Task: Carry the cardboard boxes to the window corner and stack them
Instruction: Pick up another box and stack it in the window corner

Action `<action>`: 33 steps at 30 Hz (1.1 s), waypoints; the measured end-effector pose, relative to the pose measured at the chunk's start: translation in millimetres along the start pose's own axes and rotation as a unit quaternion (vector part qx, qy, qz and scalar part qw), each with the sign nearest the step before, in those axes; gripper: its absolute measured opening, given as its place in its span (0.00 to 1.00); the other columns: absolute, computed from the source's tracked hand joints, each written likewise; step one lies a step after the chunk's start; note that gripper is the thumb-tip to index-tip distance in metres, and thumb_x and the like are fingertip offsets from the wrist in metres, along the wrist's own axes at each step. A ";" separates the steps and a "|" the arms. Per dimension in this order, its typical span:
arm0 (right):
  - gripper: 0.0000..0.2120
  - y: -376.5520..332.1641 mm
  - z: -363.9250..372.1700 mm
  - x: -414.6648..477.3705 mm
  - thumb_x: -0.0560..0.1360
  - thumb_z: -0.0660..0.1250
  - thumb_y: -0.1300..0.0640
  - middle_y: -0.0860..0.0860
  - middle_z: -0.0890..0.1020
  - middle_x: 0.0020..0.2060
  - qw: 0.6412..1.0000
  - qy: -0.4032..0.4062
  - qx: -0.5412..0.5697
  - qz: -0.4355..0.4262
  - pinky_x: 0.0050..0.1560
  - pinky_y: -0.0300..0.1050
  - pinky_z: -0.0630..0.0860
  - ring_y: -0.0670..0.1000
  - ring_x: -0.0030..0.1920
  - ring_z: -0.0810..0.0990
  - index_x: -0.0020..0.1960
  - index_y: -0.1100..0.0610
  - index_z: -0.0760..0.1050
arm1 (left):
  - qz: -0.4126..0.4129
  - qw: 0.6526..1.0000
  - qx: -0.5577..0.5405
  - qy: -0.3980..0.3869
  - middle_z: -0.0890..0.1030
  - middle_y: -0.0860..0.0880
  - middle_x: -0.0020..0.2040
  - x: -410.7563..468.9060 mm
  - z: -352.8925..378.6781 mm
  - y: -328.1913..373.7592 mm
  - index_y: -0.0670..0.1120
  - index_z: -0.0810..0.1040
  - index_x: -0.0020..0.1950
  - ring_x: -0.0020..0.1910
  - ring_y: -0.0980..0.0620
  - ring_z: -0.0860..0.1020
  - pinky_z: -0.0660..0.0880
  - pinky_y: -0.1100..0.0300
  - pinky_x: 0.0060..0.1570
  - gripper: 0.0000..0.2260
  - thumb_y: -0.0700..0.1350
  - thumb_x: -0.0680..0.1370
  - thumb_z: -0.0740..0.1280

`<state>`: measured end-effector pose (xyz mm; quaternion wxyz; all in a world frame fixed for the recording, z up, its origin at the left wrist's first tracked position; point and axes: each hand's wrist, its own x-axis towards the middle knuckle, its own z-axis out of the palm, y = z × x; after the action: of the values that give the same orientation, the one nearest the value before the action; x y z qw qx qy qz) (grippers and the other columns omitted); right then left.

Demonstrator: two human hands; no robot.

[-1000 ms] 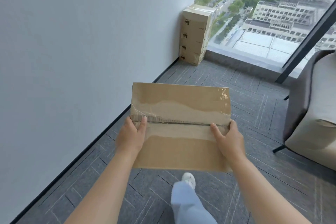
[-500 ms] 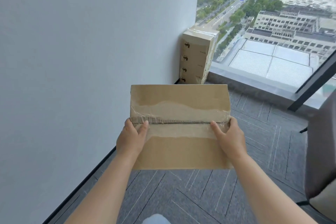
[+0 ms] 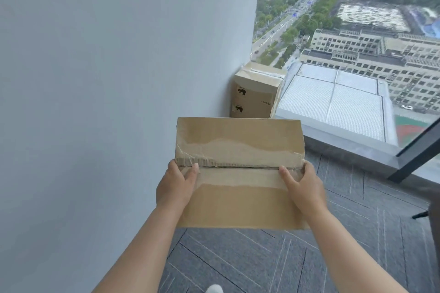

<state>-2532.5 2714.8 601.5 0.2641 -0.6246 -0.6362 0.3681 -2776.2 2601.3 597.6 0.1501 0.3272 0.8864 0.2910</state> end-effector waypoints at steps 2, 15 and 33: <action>0.27 -22.6 13.5 33.4 0.74 0.66 0.43 0.53 0.77 0.56 1.000 0.013 0.015 -0.002 0.48 0.46 0.68 0.52 0.50 0.73 0.67 0.55 0.65 | 0.016 1.000 -0.006 0.003 0.75 0.43 0.63 49.1 -4.3 15.6 0.41 0.63 0.68 0.61 0.41 0.74 0.73 0.50 0.55 0.28 0.60 0.77 0.57; 0.29 -76.9 51.2 260.1 0.74 0.65 0.44 0.54 0.77 0.60 0.997 0.044 0.028 0.048 0.50 0.47 0.70 0.56 0.59 0.75 0.70 0.56 0.63 | 0.041 0.998 -0.005 -0.043 0.76 0.45 0.61 277.2 56.3 127.3 0.43 0.65 0.67 0.59 0.42 0.75 0.73 0.51 0.54 0.26 0.60 0.77 0.58; 0.27 -139.7 42.6 615.6 0.75 0.63 0.43 0.54 0.77 0.58 0.994 0.085 0.020 0.062 0.50 0.47 0.71 0.53 0.52 0.75 0.67 0.59 0.65 | 0.111 0.987 -0.065 -0.095 0.78 0.48 0.55 604.3 172.5 340.8 0.48 0.73 0.57 0.53 0.47 0.76 0.71 0.56 0.48 0.17 0.57 0.74 0.65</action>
<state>-2699.8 3324.9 611.6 0.3063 -0.6869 -0.5637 0.3416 -2977.2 3286.8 625.7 0.2210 0.4388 0.8058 0.3306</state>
